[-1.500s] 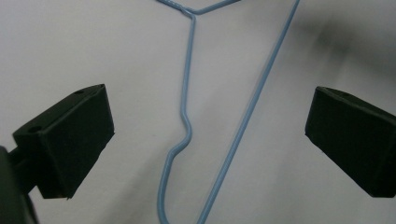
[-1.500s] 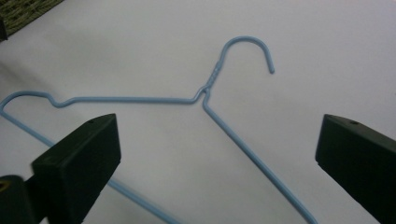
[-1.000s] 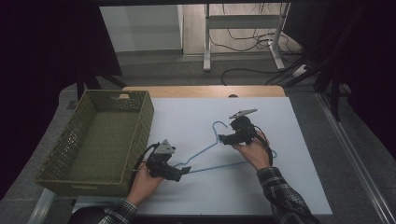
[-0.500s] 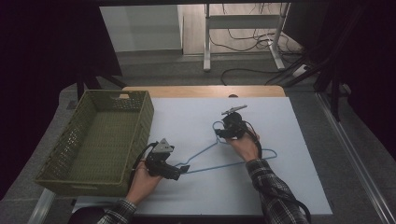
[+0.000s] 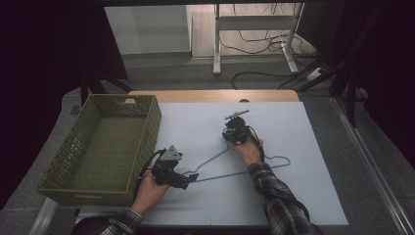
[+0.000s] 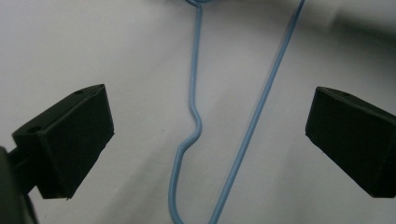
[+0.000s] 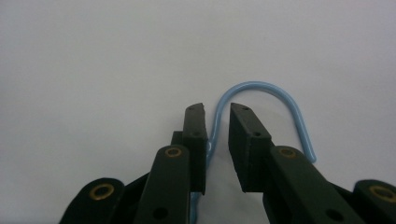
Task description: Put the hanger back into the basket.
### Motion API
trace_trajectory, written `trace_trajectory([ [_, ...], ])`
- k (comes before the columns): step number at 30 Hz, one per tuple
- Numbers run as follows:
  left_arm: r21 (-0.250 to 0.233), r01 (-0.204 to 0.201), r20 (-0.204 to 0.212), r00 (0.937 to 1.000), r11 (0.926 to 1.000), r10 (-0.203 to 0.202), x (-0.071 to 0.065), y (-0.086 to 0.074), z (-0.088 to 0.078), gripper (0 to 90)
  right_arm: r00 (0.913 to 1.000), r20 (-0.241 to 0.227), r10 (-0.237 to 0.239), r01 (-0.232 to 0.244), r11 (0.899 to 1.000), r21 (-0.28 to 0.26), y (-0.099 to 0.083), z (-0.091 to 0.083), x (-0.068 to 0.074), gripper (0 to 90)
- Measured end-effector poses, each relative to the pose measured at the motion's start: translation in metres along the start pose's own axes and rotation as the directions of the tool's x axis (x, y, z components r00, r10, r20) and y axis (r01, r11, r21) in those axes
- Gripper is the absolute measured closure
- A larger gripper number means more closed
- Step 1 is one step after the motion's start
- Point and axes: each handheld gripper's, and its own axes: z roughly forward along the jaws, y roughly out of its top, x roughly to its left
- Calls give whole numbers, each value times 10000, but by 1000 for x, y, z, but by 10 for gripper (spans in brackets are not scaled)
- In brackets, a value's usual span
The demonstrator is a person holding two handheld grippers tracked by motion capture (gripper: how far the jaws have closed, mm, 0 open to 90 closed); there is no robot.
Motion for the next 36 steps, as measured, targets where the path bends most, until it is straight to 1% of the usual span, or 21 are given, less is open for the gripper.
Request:
trace_trajectory([
  [1, 9, -3, -17, 10000, 10000, 3, 0, 0, 0, 11, 9998, 157, -79, 79, 10000, -35, 0, 4, 1, 767],
  [3, -4, 5, -11, 10000, 10000, -5, 0, 0, 0, 11, 9999, 135, -68, 68, 10000, -36, 0, 5, 1, 767],
  [4, -25, 28, 13, 10000, 10000, -28, 0, 0, 0, 11, 9996, 283, -80, 81, 10000, -42, 1, 8, 1, 773],
  [7, -14, 38, -3, 10000, 10000, -38, 0, 0, 0, 11, 9995, 305, -29, 32, 10000, -90, 1, 10, 1, 794],
  [8, 10, 62, -4, 10000, 10000, -62, 0, 0, 1, 11, 9995, 289, -151, 154, 9998, -115, 1, 11, 2, 845],
  [11, -12, 140, -4, 9999, 9999, -140, 1, 0, 1, 11, 9992, 373, -156, 159, 9998, -81, 1, 11, 4, 855],
  [12, -31, 233, 43, 9997, 9997, -233, 1, 0, 2, 12, 9990, 418, -126, 129, 9999, -59, 2, 11, 4, 859],
  [14, -24, 280, 24, 9996, 9996, -280, 2, 0, 2, 14, 9989, 458, -54, 59, 9999, -98, 1, 11, 5, 862],
  [17, 37, 394, 15, 9992, 9992, -394, 4, 0, 3, 19, 9986, 507, -132, 139, 9998, -140, 2, 10, 5, 862],
  [19, 61, 550, 6, 9985, 9985, -550, 5, 1, 4, 23, 9984, 558, -118, 134, 9995, -282, 3, 5, 6, 863],
  [21, 120, 574, 40, 9983, 9983, -574, 4, 5, 7, 24, 9982, 580, -136, 157, 9993, -351, 4, 2, 6, 864],
  [24, 338, 336, 359, 9987, 9989, -349, 3, 14, 13, 29, 9982, 595, -103, 130, 9989, -459, 4, -4, 5, 865],
  [25, 532, 136, 283, 9995, 9985, -151, 2, 19, 17, 36, 9982, 592, -66, 96, 9987, -506, 4, -5, 6, 865],
  [26, 532, 136, 283, 9995, 9985, -151, 2, 19, 17, 42, 9984, 571, -52, 84, 9984, -563, 4, -8, 6, 865],
  [28, 736, -105, 271, 9996, 9972, 85, 1, 27, 24, 50, 9983, 583, -43, 79, 9982, -603, 4, -10, 6, 865],
  [29, 762, -113, 293, 9995, 9970, 91, 1, 30, 27, 57, 9983, 575, -35, 73, 9978, -654, 4, -12, 7, 865],
  [30, 842, -122, 305, 9995, 9964, 96, 2, 38, 34, 86, 9984, 556, -17, 58, 9972, -747, 5, -15, 7, 866],
  [32, 864, -157, 309, 9994, 9961, 131, 3, 42, 37, 138, 9985, 556, -17, 61, 9969, -785, 5, -17, 7, 866],
  [33, 880, -219, 347, 9992, 9959, 189, 5, 46, 41, 138, 9985, 540, 9, 35, 9966, -824, 5, -18, 8, 865],
  [34, 887, -229, 478, 9987, 9958, 187, 6, 48, 44, 166, 9986, 528, 12, 33, 9964, -846, 5, -20, 8, 865],
  [36, 951, -269, 714, 9972, 9951, 202, 8, 54, 49, 166, 9987, 515, -10, 58, 9958, -918, 5, -22, 9, 866],
])
